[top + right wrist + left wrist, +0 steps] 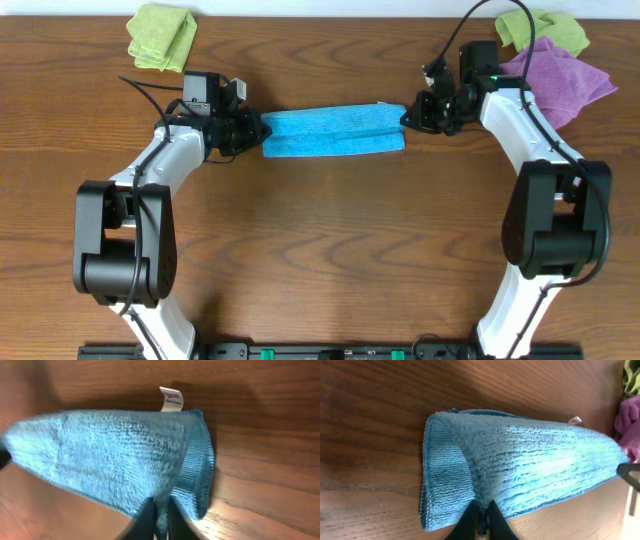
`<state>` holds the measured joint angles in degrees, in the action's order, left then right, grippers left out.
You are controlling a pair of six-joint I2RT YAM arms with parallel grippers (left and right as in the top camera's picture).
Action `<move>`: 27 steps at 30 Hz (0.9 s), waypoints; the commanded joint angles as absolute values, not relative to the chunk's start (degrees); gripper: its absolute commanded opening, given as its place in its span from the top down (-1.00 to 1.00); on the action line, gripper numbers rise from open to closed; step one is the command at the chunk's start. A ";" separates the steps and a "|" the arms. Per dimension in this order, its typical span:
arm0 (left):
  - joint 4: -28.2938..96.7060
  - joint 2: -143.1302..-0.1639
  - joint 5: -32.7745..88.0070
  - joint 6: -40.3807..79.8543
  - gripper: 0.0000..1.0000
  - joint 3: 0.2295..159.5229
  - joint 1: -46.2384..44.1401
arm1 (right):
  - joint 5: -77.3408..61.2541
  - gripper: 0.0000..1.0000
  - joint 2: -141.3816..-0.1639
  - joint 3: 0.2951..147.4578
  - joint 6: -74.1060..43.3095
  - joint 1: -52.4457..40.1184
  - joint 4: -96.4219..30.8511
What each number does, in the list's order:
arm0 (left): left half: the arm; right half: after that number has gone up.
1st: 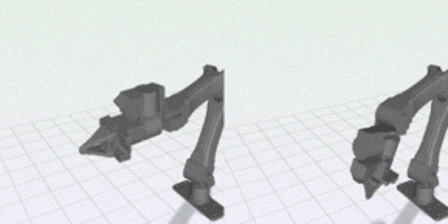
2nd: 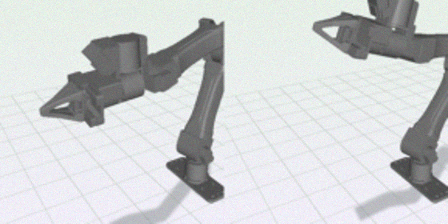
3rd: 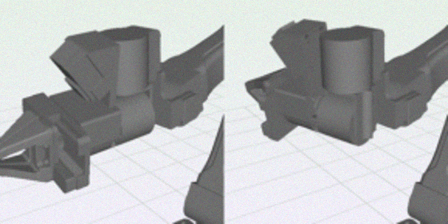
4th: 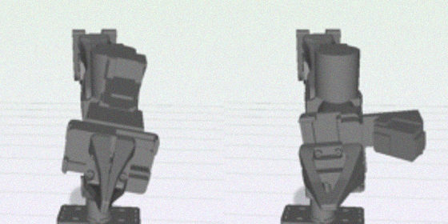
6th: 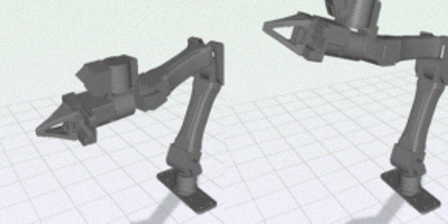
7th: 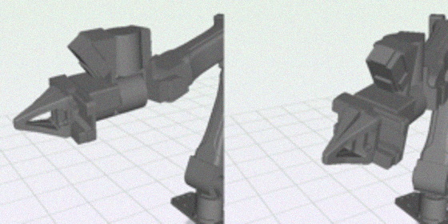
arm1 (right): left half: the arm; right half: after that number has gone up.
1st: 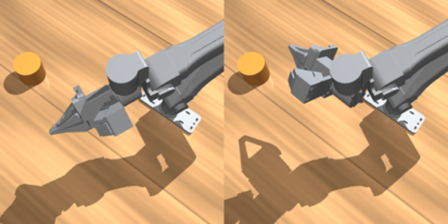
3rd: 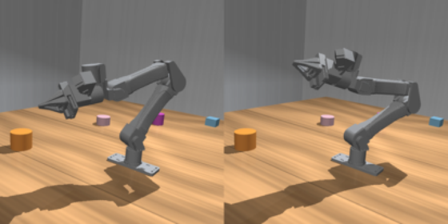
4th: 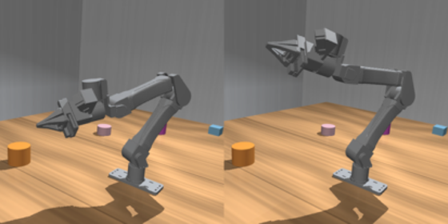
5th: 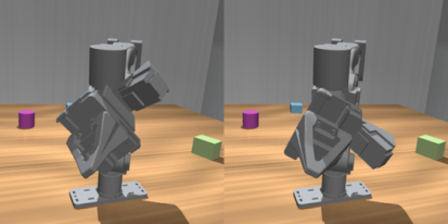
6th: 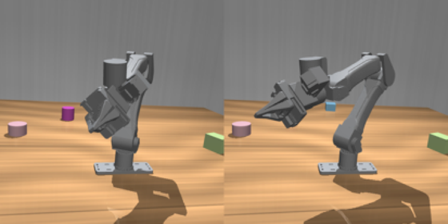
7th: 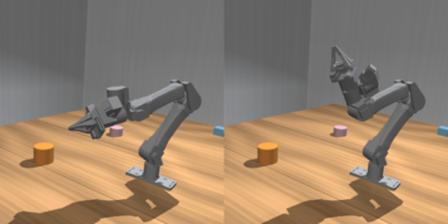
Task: Fold the cloth
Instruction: 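Lift the near edge with both grippers and fold it toward the far edge, then lower the folded edge onto the cloth and open both grippers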
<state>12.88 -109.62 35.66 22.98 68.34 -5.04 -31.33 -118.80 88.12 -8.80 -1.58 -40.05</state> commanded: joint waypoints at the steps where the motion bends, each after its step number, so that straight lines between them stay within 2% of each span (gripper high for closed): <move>1: 13.10 -110.32 35.75 22.20 -0.43 69.45 -5.06 | -30.22 -0.39 -119.70 88.84 -7.64 -1.91 -40.12; 2: 13.10 -110.19 36.01 22.04 -0.65 69.45 -5.04 | -30.22 -0.70 -119.68 88.84 -7.64 -1.89 -40.10; 3: 13.10 -109.97 36.32 21.58 -0.70 69.47 -4.99 | -30.22 -0.75 -119.63 88.84 -7.64 -1.85 -40.12; 5: 13.10 -109.36 37.19 20.47 -0.77 69.69 -4.99 | -30.22 -0.76 -119.57 88.86 -7.64 -1.78 -40.10; 7: 13.39 -108.57 37.50 19.90 -0.64 70.30 -4.99 | -30.28 -0.65 -119.35 89.17 -7.64 -1.69 -40.10; 8: 13.58 -108.03 37.87 19.42 -0.52 70.76 -4.99 | -30.46 -0.40 -119.15 89.47 -7.64 -1.69 -40.12; 9: 14.02 -107.20 38.04 18.59 -0.28 71.46 -5.15 | -30.50 0.05 -118.76 90.02 -7.64 -1.69 -40.12; 10: 14.66 -106.48 37.69 17.50 0.13 72.10 -5.41 | -30.50 0.74 -118.41 90.50 -7.64 -1.72 -40.10; 11: 15.31 -105.80 36.88 16.23 0.39 72.73 -5.76 | -30.46 0.98 -117.97 91.09 -7.62 -1.87 -40.12; 12: 16.21 -104.92 34.96 15.00 0.74 73.47 -6.39 | -30.37 0.97 -117.36 91.81 -7.57 -2.24 -40.10; 13: 16.84 -104.29 32.36 14.79 0.89 73.91 -7.01 | -30.15 0.98 -116.75 92.31 -6.92 -2.63 -40.05; 18: 18.15 -103.83 16.21 14.79 0.89 74.15 -11.70 | -18.50 0.97 -115.63 93.14 -5.02 -6.94 -39.83; 23: 18.20 -106.30 4.97 14.79 0.89 74.13 -15.86 | -5.41 0.98 -116.75 93.10 -5.06 -12.29 -39.99; 27: 16.71 -108.62 -2.15 14.79 0.89 74.13 -17.78 | -0.01 0.97 -117.73 93.10 -5.10 -14.44 -39.83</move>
